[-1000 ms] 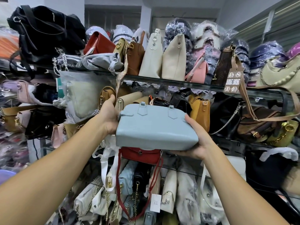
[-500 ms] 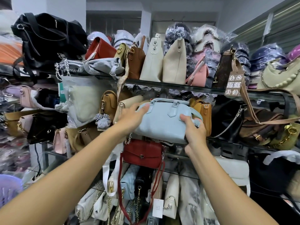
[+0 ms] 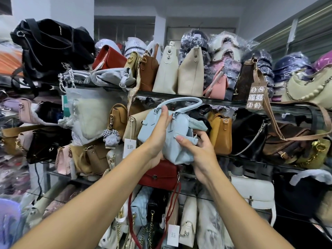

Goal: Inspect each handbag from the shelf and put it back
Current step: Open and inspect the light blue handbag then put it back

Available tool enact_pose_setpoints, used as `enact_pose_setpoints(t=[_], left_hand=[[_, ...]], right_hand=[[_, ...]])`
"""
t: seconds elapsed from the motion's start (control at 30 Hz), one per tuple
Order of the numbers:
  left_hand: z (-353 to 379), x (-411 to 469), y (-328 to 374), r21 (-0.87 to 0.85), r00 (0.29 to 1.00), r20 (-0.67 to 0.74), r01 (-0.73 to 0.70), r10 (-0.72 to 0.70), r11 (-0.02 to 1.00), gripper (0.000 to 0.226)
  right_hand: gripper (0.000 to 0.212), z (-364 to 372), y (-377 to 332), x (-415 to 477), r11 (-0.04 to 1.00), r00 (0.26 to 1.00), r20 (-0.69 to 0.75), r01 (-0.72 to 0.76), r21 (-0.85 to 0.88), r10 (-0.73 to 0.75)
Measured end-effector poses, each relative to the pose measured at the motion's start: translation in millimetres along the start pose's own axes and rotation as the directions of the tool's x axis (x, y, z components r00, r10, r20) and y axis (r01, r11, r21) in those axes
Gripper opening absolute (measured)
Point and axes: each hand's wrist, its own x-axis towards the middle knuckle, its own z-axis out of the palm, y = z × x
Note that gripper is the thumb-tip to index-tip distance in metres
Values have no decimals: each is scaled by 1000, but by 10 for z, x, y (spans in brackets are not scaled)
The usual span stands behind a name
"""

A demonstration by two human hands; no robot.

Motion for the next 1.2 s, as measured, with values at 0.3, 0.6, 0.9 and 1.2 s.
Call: enact_pose_setpoints(t=[0.3, 0.6, 0.9, 1.2], left_hand=[[-288, 66, 57, -159, 998, 15, 67, -66, 985, 89], [-556, -8, 147, -196, 978, 106, 200, -182, 960, 96], [-618, 11, 95, -190, 976, 118, 203, -183, 961, 94], [-732, 125, -30, -303, 992, 55, 124, -113, 945, 95]], right_hand=[[63, -96, -15, -22, 946, 933, 343, -203, 254, 108], [62, -103, -75, 20, 896, 916, 350, -314, 314, 199], [70, -68, -99, -42, 892, 910, 338, -344, 294, 239], [73, 158, -211, -271, 977, 947, 269, -199, 72, 173]])
